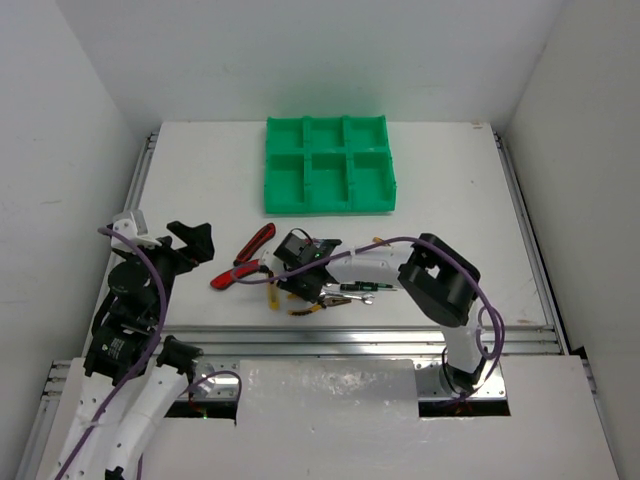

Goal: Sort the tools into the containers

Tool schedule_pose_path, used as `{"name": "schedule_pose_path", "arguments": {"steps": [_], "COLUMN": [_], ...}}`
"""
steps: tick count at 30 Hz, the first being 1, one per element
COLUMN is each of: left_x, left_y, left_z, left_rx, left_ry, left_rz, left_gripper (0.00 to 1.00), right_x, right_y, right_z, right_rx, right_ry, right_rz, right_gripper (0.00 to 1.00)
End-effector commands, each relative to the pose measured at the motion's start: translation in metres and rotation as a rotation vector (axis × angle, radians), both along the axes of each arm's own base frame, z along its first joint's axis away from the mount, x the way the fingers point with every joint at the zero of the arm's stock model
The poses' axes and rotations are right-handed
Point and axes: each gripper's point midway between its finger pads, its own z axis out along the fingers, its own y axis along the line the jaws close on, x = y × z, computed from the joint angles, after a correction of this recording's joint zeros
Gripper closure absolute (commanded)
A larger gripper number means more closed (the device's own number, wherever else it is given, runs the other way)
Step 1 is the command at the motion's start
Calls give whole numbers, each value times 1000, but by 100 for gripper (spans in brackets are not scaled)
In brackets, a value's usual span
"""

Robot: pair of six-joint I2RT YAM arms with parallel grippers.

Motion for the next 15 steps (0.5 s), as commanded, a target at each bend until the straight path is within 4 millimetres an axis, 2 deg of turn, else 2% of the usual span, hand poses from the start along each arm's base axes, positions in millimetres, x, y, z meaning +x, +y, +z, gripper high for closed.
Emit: {"name": "schedule_pose_path", "arguments": {"steps": [1, 6, 7, 12, 15], "left_x": [3, 3, 3, 3, 3], "left_y": [-5, -5, -4, -4, -3], "left_z": [6, 7, 7, 6, 7], "left_rx": [1, 0, 1, 1, 1], "left_ry": [-30, -33, -32, -30, -34], "left_rz": [-22, -22, -21, -19, -16], "left_gripper": [0, 0, 0, 0, 0], "right_x": [-8, -14, -14, -6, 2], "right_y": [3, 2, 4, 20, 29], "right_z": [-17, -25, -23, 2, 28], "right_rx": [-34, -73, -70, 7, 74], "right_ry": [19, 20, 20, -9, -57], "right_rz": [29, 39, 37, 16, -26], "right_gripper": [74, 93, 100, 100, 100]}}
